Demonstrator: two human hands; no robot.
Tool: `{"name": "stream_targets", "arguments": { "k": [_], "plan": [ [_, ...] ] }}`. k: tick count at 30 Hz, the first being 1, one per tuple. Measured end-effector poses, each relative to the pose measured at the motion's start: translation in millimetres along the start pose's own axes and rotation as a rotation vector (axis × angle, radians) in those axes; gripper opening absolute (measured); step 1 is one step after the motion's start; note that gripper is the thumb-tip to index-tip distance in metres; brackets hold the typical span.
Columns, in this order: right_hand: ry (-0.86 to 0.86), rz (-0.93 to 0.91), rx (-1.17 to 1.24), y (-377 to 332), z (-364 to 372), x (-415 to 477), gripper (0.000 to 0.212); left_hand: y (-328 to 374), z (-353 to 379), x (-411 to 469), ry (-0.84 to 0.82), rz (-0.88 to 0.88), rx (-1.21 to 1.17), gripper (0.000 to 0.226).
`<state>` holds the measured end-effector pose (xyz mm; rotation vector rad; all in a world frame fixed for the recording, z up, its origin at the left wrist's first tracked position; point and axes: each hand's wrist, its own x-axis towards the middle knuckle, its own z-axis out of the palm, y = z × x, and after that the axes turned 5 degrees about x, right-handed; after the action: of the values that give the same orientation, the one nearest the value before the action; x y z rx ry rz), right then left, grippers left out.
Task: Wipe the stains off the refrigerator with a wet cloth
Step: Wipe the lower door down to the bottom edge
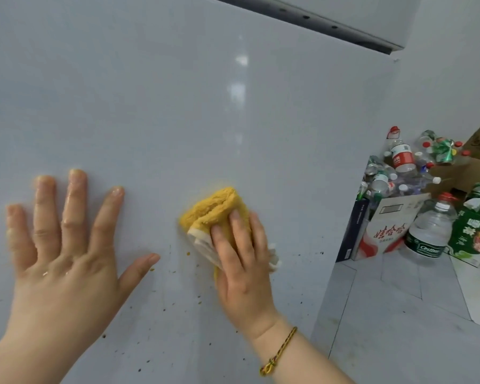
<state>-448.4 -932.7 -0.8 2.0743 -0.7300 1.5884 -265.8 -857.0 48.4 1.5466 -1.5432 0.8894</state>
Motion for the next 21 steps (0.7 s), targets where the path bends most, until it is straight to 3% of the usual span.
{"name": "stream_targets", "arguments": {
  "k": [2,4,8,9,11,14,16,18,19,21],
  "plan": [
    [0.003,-0.045,-0.039,18.7,-5.9,0.0,0.037,-0.5,-2.3,2.4,-0.027,0.010,0.013,0.067],
    [0.078,0.076,-0.051,33.1,-12.4,-0.2,0.038,-4.2,-4.9,-0.5,-0.041,0.042,0.071,0.066],
    [0.413,0.719,0.067,17.0,-3.3,18.4,0.056,-4.4,-8.4,-3.7,-0.056,0.057,0.159,0.072],
    [0.444,0.783,0.091,2.9,3.1,23.6,0.057,-4.0,-9.1,-3.5,-0.064,0.054,0.159,0.072],
    [0.360,0.630,0.069,-26.3,14.8,23.8,0.053,-3.3,-9.7,-2.4,-0.057,0.047,0.141,0.070],
    [0.054,0.062,-0.014,-43.1,19.9,4.0,0.038,-2.6,-10.7,-1.1,-0.020,0.066,0.147,0.068],
    [-0.017,-0.142,-0.087,-19.7,11.8,-0.1,0.037,-4.7,-12.1,-0.7,-0.016,0.089,0.178,0.070],
    [0.004,-0.147,-0.149,4.7,3.0,-2.0,0.043,-7.4,-15.8,0.3,-0.044,0.100,0.203,0.072],
    [0.036,-0.059,-0.145,15.2,-0.7,-2.2,0.047,-7.4,-17.2,1.2,-0.066,0.098,0.204,0.072],
    [0.195,0.301,-0.054,17.5,-1.0,2.6,0.052,-6.2,-18.7,1.1,-0.106,0.073,0.202,0.073]
  ]
}}
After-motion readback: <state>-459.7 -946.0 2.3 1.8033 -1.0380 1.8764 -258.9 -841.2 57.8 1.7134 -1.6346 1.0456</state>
